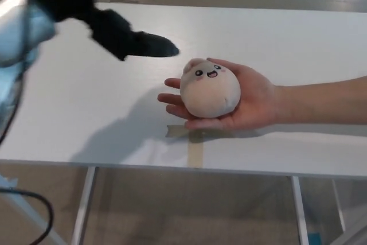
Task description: Use the left hand to take the pink dumpling toy on a person's hand and put it on the desk.
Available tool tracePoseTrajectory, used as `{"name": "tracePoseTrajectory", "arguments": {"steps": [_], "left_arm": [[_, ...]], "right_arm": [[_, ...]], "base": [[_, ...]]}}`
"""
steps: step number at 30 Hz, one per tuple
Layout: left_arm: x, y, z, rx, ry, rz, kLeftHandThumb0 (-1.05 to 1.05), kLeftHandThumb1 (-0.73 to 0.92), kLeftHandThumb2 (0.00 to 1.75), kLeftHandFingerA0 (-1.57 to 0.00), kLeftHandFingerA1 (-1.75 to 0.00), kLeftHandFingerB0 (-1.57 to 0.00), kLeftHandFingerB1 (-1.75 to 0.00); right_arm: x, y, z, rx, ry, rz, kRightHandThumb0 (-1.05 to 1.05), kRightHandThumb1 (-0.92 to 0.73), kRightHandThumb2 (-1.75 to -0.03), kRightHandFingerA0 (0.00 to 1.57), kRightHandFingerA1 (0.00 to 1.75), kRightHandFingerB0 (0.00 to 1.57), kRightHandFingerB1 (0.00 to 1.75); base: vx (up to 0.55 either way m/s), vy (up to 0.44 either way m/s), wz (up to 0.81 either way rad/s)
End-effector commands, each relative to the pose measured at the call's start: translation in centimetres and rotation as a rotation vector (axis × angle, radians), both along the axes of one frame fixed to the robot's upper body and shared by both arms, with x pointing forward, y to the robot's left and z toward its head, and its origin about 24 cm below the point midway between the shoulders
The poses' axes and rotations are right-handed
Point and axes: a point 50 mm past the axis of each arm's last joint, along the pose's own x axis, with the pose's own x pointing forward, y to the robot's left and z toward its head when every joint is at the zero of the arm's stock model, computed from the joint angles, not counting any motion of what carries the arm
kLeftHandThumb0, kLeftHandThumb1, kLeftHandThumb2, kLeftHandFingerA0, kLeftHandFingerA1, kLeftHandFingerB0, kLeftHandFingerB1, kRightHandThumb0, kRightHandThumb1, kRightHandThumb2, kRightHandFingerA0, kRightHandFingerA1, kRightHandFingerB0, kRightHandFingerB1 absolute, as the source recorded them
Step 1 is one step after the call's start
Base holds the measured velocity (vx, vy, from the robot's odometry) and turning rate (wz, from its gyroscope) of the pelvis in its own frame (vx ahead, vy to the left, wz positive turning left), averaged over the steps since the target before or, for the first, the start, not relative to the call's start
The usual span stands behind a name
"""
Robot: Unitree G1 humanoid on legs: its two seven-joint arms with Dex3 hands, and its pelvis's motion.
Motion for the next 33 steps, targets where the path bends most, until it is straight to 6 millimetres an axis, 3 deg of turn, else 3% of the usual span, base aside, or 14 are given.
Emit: {"name": "tracePoseTrajectory", "arguments": {"steps": [1, 6, 7, 18, 19, 20, 29, 30, 32, 33], "left_arm": [[3.7, -4.0, -4.0, 0.368, 0.115, 0.181, -0.29, 0.18, 0.81, -0.07, -0.51, -0.07, -0.5], [4.4, -5.5, -5.9, 0.482, 0.126, 0.202, -0.29, 0.17, 0.81, -0.06, -0.5, -0.06, -0.49], [4.5, -5.7, -6.3, 0.495, 0.137, 0.209, -0.6, 0.44, 0.54, -0.2, -0.3, -0.19, -0.28], [5.8, -6.6, -9.5, 0.561, 0.251, 0.268, -0.58, 0.43, 0.54, -0.19, -0.3, -0.19, -0.28], [6.0, -6.7, -9.7, 0.563, 0.256, 0.277, -0.57, 0.41, 0.54, -0.21, -0.31, -0.18, -0.28], [6.0, -6.8, -9.8, 0.567, 0.261, 0.282, -0.28, 0.18, 0.81, -0.06, -0.5, -0.06, -0.49], [5.8, -7.0, -11.5, 0.603, 0.279, 0.296, -0.28, 0.18, 0.81, -0.07, -0.5, -0.07, -0.5], [5.8, -7.0, -12.1, 0.616, 0.293, 0.3, -0.59, 0.38, 0.67, -0.22, -0.39, -0.15, -0.35], [5.9, -7.0, -12.5, 0.624, 0.302, 0.304, -0.58, 0.38, 0.67, -0.21, -0.39, -0.15, -0.35], [5.9, -7.1, -12.8, 0.631, 0.317, 0.307, -0.26, 0.25, 0.85, -0.1, -0.51, -0.09, -0.5]], "right_arm": [[-0.1, 0.0, -0.1, 0.032, 0.034, 0.022, -0.45, -0.54, -0.57, 0.65, 0.47, 0.53, 0.42], [-0.1, 0.2, -0.2, 0.044, 0.027, 0.024, -0.45, -0.54, -0.57, 0.64, 0.46, 0.53, 0.42], [-0.1, 0.2, -0.2, 0.044, 0.028, 0.024, -0.45, -0.54, -0.57, 0.64, 0.46, 0.53, 0.42], [-0.1, 0.3, -0.2, 0.05, 0.028, 0.029, -0.44, -0.55, -0.57, 0.66, 0.47, 0.61, 0.44], [0.1, 0.3, -0.1, 0.051, 0.026, 0.029, -0.44, -0.55, -0.57, 0.66, 0.47, 0.56, 0.43], [0.2, 0.4, -0.1, 0.049, 0.026, 0.031, -0.45, -0.54, -0.56, 0.66, 0.47, 0.51, 0.41], [0.0, 0.4, -0.2, 0.046, 0.031, 0.039, -0.44, -0.55, -0.57, 0.66, 0.47, 0.55, 0.42], [0.1, 0.4, -0.2, 0.044, 0.03, 0.045, -0.44, -0.55, -0.57, 0.66, 0.47, 0.55, 0.42], [0.2, 0.5, -0.1, 0.042, 0.028, 0.047, -0.45, -0.55, -0.57, 0.66, 0.47, 0.55, 0.42], [0.3, 0.5, -0.1, 0.042, 0.027, 0.047, -0.45, -0.55, -0.57, 0.66, 0.47, 0.54, 0.42]], "base": [[0.0, 0.0, 0.0], [0.0, 0.0, 0.0], [0.0, 0.0, 0.0], [0.0, 0.0, 0.0], [0.0, 0.0, 0.0], [0.0, 0.0, 0.0], [0.0, 0.0, 0.0], [0.0, 0.0, 0.0], [0.0, 0.0, 0.0], [0.0, 0.0, 0.0]]}}
